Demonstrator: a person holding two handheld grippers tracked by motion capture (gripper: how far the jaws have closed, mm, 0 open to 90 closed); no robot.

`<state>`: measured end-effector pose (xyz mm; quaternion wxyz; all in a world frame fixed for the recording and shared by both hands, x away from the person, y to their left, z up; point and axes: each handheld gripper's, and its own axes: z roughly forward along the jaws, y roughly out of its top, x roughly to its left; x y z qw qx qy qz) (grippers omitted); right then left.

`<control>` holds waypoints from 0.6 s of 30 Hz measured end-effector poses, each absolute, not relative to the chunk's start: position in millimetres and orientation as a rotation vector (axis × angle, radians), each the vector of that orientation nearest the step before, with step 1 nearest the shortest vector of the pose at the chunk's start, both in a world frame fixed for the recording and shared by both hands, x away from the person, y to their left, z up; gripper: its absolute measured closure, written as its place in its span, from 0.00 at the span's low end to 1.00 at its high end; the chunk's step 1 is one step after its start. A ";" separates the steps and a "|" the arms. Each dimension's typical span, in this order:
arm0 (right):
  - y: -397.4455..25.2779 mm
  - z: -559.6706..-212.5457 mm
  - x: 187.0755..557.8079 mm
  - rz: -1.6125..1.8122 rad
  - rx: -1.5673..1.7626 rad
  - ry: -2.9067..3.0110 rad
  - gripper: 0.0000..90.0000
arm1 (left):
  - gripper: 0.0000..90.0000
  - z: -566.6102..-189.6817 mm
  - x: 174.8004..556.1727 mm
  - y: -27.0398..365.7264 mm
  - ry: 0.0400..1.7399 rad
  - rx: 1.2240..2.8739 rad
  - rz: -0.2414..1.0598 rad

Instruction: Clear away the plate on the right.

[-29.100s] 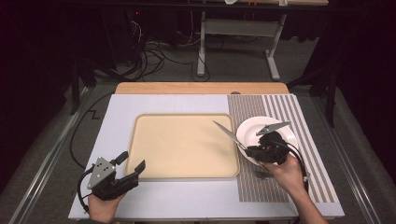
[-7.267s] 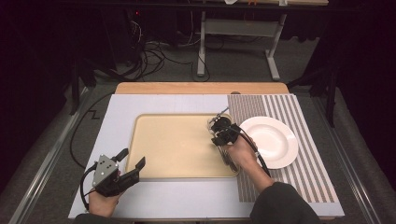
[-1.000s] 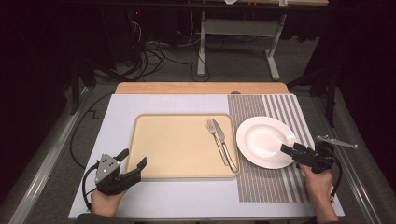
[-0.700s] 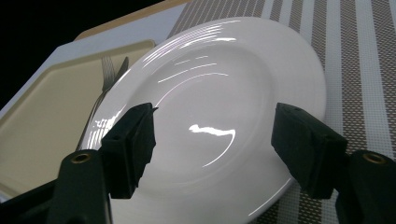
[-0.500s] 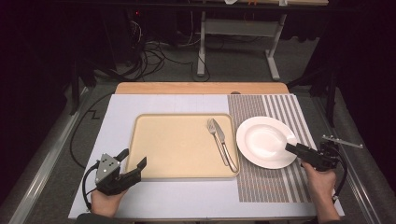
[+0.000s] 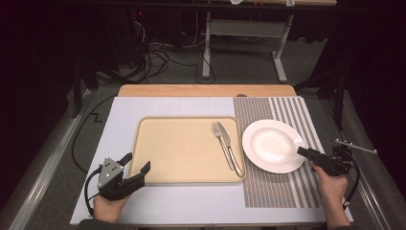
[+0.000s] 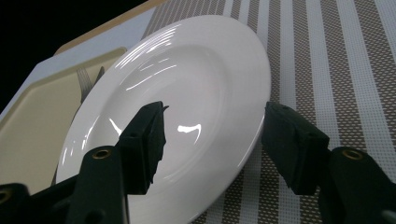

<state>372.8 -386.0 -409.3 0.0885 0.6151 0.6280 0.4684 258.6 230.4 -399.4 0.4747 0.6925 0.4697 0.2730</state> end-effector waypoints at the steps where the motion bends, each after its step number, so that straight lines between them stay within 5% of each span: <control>1: -386.8 -410.2 373.5 1.393 1.837 1.870 0.46 | 0.34 -399.4 258.6 230.4 1.148 1.694 0.667; 18: -385.2 -426.6 391.1 1.381 1.963 1.951 0.59 | 0.34 -399.8 259.3 229.7 1.150 1.696 0.665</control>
